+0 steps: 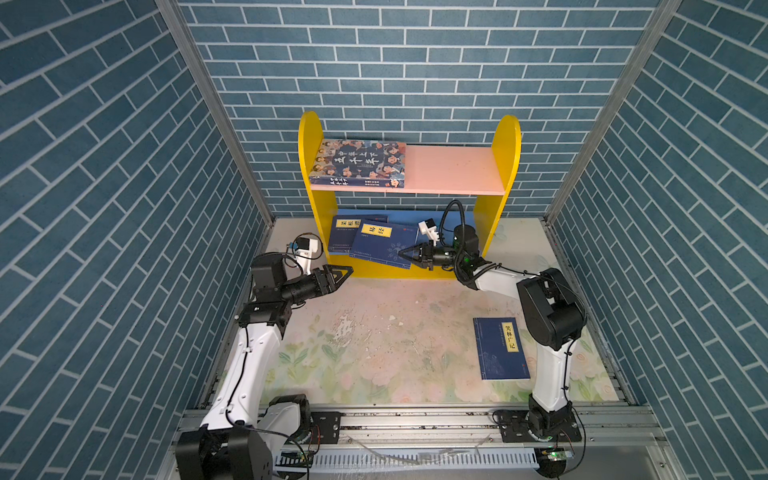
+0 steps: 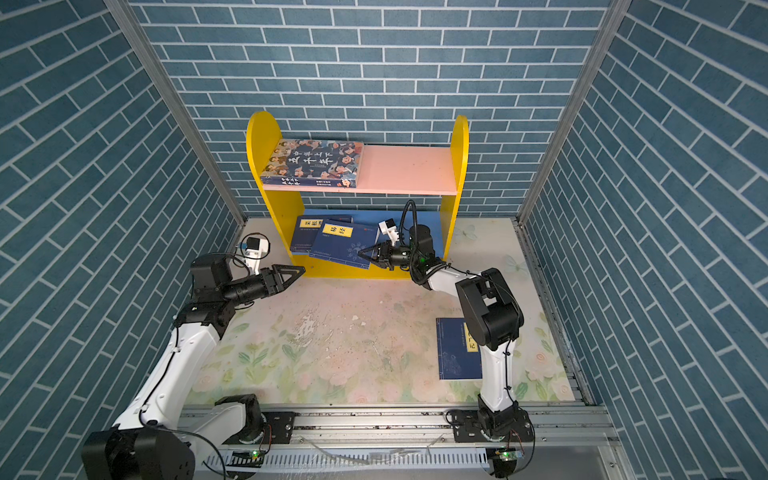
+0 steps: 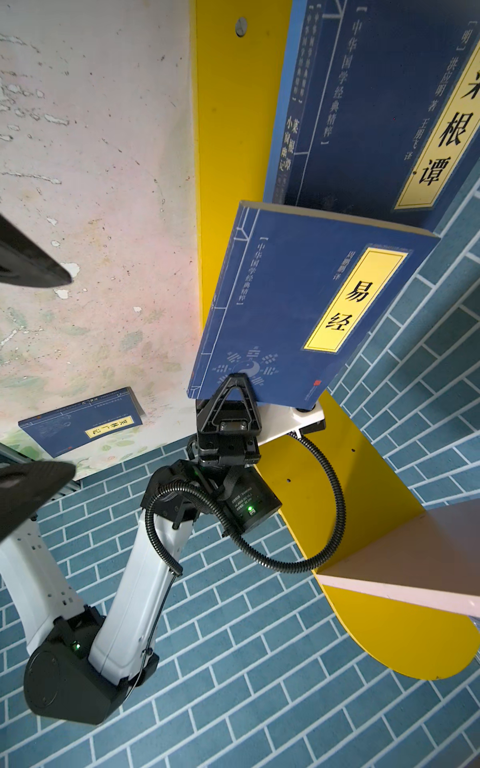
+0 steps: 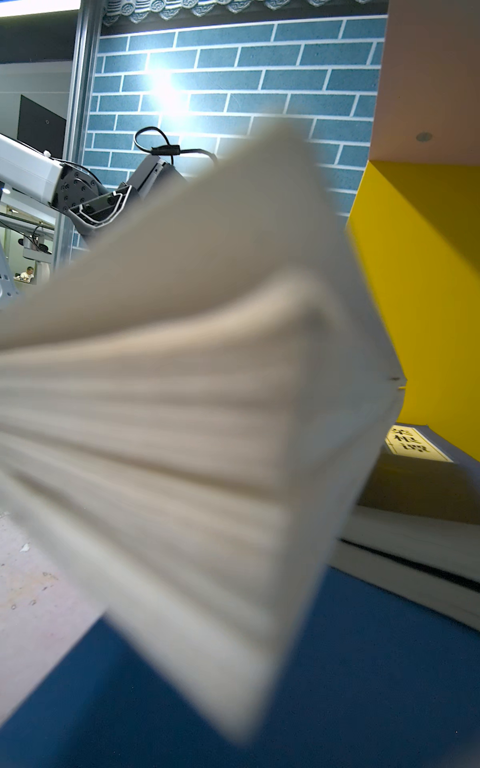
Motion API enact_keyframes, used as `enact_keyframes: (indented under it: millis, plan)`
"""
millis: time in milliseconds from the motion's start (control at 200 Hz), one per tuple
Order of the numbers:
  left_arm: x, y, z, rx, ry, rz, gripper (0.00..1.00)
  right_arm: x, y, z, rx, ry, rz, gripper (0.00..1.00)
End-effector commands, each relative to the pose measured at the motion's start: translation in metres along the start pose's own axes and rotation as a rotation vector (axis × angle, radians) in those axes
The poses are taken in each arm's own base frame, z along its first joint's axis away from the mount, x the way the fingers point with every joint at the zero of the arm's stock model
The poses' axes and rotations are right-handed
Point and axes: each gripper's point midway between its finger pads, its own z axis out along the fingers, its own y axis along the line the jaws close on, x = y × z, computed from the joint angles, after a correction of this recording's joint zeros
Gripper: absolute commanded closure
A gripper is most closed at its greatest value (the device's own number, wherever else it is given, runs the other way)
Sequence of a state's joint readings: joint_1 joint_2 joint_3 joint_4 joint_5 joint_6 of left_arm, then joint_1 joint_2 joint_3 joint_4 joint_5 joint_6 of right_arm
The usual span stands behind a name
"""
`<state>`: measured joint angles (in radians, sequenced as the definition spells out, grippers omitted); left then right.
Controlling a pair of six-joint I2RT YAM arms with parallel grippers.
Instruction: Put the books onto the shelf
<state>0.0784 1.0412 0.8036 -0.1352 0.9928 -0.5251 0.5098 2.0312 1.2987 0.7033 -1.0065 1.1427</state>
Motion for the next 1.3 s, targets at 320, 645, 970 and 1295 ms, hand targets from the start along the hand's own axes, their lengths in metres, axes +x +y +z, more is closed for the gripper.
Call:
enact_keyframes:
  millis: [320, 645, 970, 1295]
  plan:
    - [-0.003, -0.006, -0.001, 0.036, -0.014, 0.0, 0.32, -0.03, -0.01, 0.018, 0.038, 0.023, -0.05, 1.0]
    - [-0.003, -0.006, 0.0, 0.04, -0.018, -0.001, 0.32, -0.041, -0.019, 0.028, 0.057, 0.042, -0.029, 1.0]
    - [-0.003, -0.006, 0.0, 0.041, -0.019, 0.001, 0.31, -0.045, -0.033, 0.035, 0.112, 0.094, 0.002, 0.94]
    - [-0.002, -0.004, 0.0, 0.039, -0.022, 0.0, 0.31, -0.052, -0.044, 0.028, 0.252, 0.062, -0.021, 0.61]
